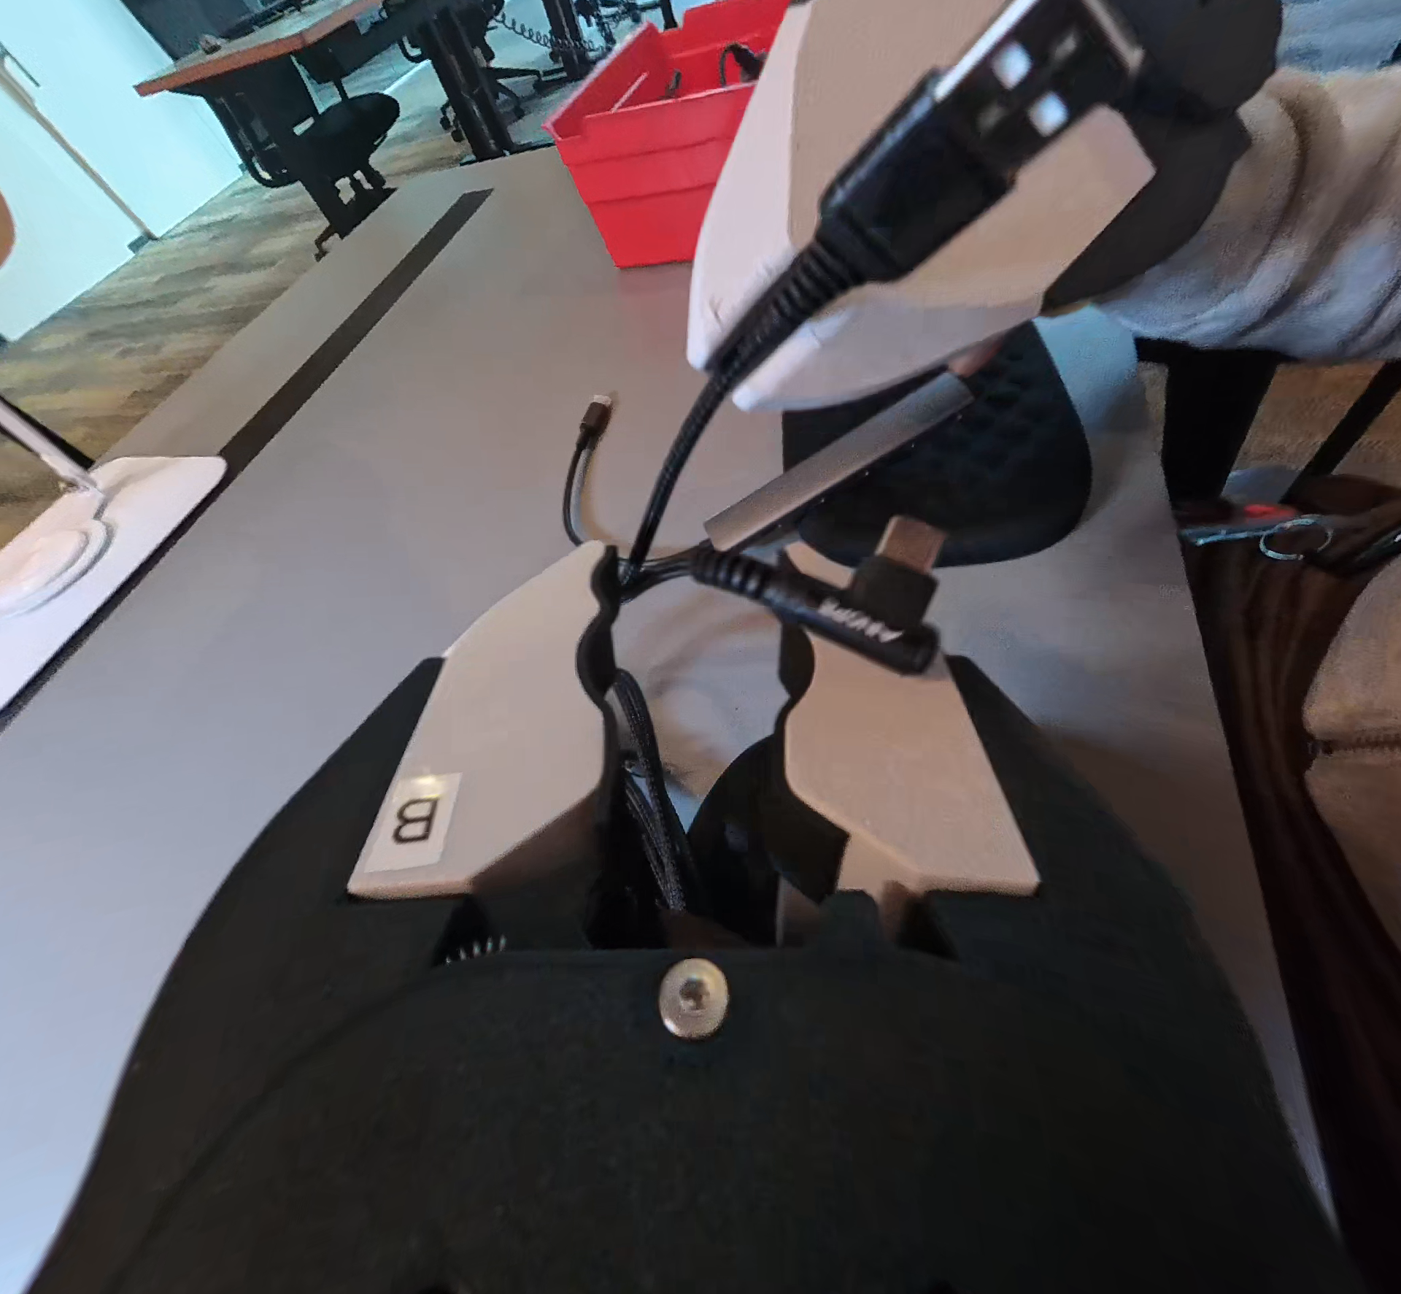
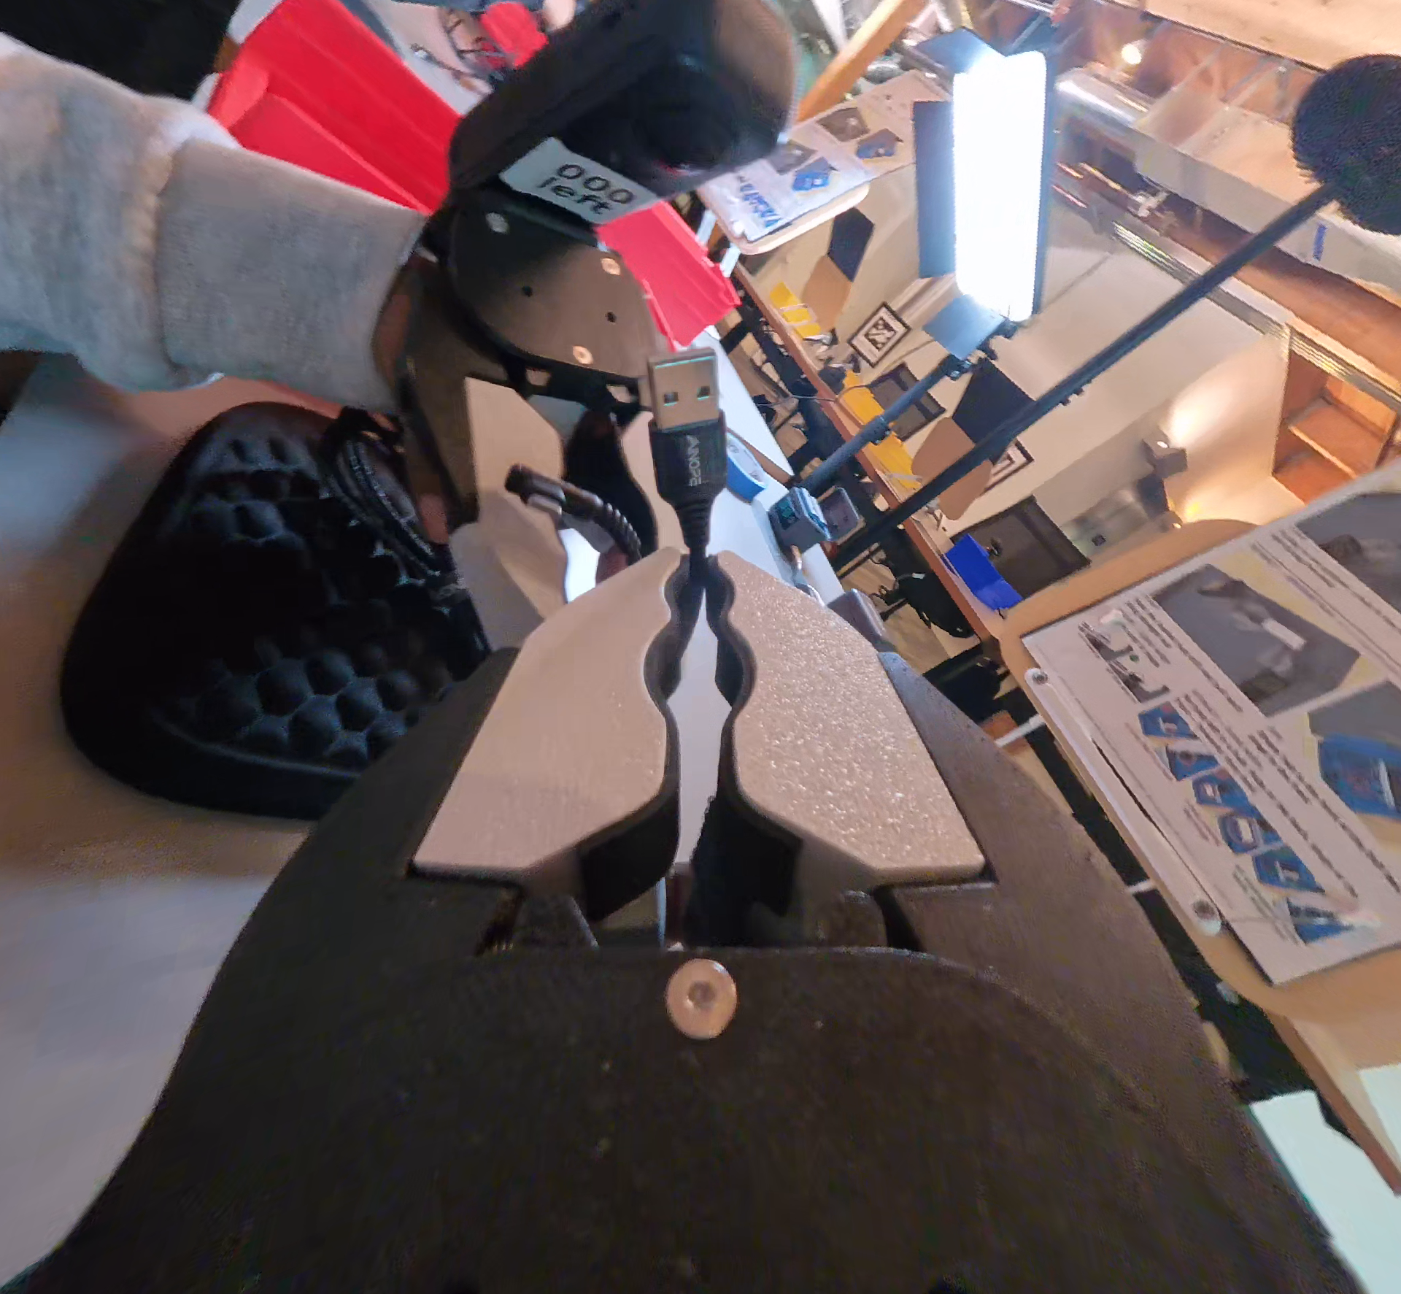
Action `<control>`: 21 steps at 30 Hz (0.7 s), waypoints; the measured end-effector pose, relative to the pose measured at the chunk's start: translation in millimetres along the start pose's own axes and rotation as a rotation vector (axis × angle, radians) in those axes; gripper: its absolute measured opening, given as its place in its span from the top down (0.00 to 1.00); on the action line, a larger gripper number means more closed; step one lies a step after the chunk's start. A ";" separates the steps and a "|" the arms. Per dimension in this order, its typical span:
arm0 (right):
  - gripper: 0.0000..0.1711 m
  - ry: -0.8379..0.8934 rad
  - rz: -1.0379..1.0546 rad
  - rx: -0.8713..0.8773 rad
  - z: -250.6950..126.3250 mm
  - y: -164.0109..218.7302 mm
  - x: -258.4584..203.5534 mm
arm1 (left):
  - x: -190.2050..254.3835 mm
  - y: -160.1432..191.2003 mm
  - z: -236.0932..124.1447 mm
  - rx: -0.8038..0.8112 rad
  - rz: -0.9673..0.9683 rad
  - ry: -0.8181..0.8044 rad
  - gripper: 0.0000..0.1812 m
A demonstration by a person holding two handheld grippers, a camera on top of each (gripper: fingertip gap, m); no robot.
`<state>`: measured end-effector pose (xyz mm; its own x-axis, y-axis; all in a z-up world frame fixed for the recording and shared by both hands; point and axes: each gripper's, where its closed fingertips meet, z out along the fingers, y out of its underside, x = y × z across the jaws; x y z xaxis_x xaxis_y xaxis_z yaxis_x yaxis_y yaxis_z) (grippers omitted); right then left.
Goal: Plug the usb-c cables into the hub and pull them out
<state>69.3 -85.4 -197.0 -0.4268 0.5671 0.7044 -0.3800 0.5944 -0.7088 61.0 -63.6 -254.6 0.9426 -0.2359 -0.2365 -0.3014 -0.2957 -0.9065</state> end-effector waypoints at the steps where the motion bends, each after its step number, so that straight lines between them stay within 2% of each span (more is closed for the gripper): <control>1: 0.98 0.019 0.026 0.005 -0.9 1.5 5.4 | -3.2 -0.6 -2.0 0.007 -0.023 -0.013 0.75; 5: 0.98 0.087 0.048 0.002 -3.5 8.2 19.4 | -20.7 1.4 -15.9 0.024 -0.088 -0.118 0.74; 14: 0.98 0.113 0.010 0.011 -13.9 12.4 17.6 | -22.5 -8.4 -48.5 0.145 -0.284 -0.202 0.75; 16: 0.98 0.138 0.010 0.036 -16.5 10.4 18.5 | -15.6 -23.2 -55.9 0.251 -0.499 -0.142 0.76; 18: 0.98 0.162 0.000 0.060 -18.0 7.9 17.7 | 7.4 -43.0 -53.8 0.371 -0.748 0.072 0.78; 19: 0.98 0.163 -0.007 0.062 -17.7 7.4 15.8 | 19.9 -47.3 -50.3 0.373 -0.827 0.171 0.78; 21: 0.98 0.161 -0.028 0.060 -16.5 6.6 11.9 | 26.7 -46.5 -41.2 0.357 -0.913 0.193 0.80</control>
<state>75.3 -65.3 -192.6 -0.2800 0.6375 0.7178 -0.4402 0.5791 -0.6861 94.2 -94.3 -204.3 0.7423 -0.2131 0.6352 0.6174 -0.1507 -0.7721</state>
